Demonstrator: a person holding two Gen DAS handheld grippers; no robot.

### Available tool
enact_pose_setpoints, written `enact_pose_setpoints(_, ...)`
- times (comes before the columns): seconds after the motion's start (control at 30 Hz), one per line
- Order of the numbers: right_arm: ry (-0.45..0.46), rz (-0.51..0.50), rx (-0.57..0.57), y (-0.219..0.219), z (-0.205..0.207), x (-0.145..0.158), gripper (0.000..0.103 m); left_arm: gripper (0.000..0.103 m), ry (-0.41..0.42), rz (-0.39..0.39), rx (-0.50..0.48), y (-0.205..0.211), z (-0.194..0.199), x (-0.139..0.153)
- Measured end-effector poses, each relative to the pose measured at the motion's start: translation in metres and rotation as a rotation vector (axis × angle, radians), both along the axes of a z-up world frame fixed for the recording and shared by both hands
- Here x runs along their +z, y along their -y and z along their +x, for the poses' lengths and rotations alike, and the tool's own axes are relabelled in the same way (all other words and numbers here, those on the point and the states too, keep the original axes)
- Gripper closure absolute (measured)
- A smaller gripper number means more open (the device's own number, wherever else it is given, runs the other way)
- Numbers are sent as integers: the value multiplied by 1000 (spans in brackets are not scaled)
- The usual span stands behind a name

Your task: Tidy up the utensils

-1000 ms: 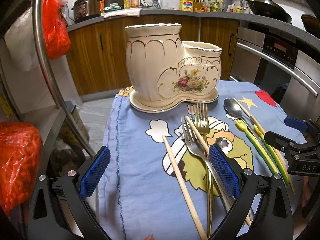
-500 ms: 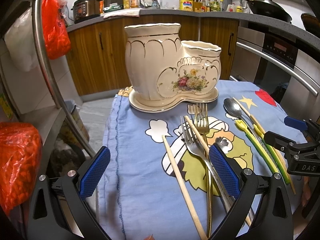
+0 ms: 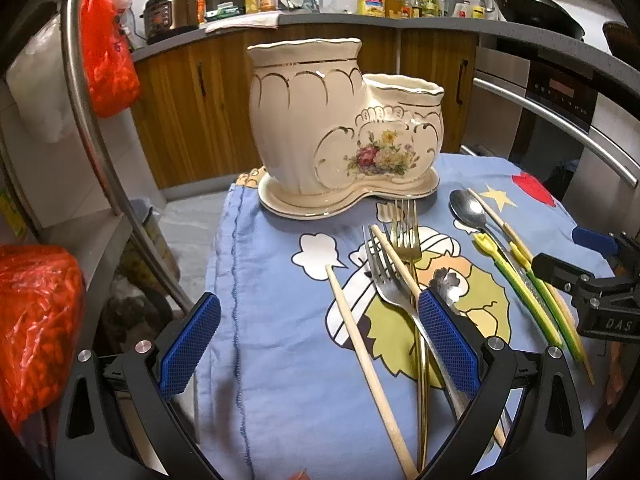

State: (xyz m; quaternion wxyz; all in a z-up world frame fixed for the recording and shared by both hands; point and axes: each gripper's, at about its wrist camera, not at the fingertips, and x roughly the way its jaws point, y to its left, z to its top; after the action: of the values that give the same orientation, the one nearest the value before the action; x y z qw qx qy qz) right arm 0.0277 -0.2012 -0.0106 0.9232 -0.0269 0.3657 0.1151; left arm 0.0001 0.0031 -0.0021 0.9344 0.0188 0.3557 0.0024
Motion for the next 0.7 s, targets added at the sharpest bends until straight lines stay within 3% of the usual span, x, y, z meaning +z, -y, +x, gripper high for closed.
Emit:
enact_pose_setpoints(0.3,55,-3,-68,11,-1,12,5,5,-55,18,-53,3,1,-11)
enact_pose_setpoints(0.43,110,24,-60,19,-5,22,5,5,-81,-17,-54,-3,3,-13)
enact_pose_setpoints(0.57,86,111,-47,32,-2,22,5,5,-83,-18,-51,-6,2,-13)
enact_pose_setpoints(0.7,78,120,-64,40,0,23,5,10,-96,-15,-66,-2,1,-16)
